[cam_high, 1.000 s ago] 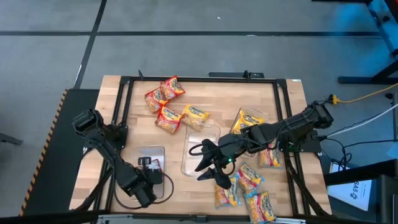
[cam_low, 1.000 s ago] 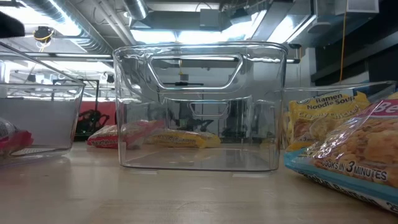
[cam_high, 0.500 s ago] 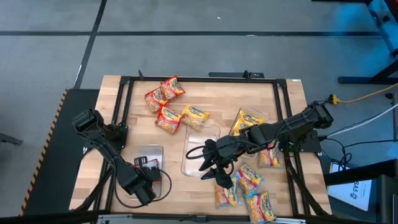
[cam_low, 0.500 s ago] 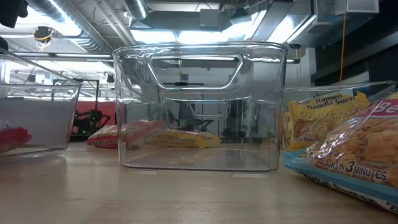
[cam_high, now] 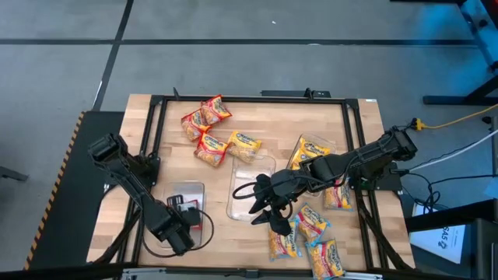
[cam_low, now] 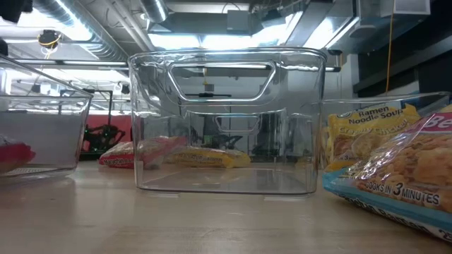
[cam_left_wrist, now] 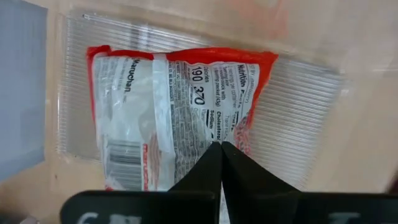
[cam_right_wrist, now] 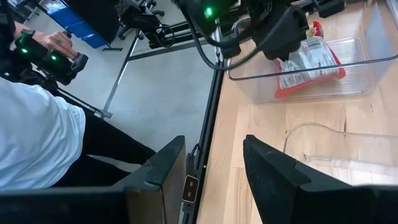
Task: Sort Maruchan noodles
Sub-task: Put the red noodle pack into the left transparent bin
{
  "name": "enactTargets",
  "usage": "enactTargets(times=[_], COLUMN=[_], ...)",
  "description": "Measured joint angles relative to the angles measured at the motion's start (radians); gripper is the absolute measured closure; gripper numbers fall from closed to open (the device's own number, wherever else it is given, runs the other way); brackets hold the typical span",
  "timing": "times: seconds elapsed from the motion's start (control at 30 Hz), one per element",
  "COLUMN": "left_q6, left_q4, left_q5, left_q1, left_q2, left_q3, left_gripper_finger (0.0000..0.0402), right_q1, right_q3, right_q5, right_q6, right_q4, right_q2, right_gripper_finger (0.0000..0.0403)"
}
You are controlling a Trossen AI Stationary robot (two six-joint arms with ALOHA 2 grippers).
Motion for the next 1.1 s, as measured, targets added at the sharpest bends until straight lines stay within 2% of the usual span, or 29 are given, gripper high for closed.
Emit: enactTargets(times=[0.2, 0.6, 0.87, 1.1], left_q6=[-0.026, -0.021, 0.121, 0.238], left_q4=[-0.042, -0.205, -0.285, -0.289], left_q5=[-0.025, -0.031, -0.036, -0.092], left_q1=[0.0, 0.027, 0.109, 0.18], left_q2=[-0.091, -0.176, -0.179, -0.179], left_q3=[0.001, 0.002, 0.002, 0.002], left_gripper_finger=[0.0401, 0.0401, 0.0401, 0.0401], right_q1=[0.0, 0.0, 0.0, 0.0], right_q3=[0.0, 0.0, 0.0, 0.0], right_q5=[0.001, 0.002, 0.002, 0.002], right_q6=[0.0, 0.0, 0.0, 0.0], right_q4=[0.0, 0.0, 0.001, 0.0], right_q2=[0.0, 0.0, 0.0, 0.0], right_gripper_finger=[0.0244, 0.0244, 0.0244, 0.0244])
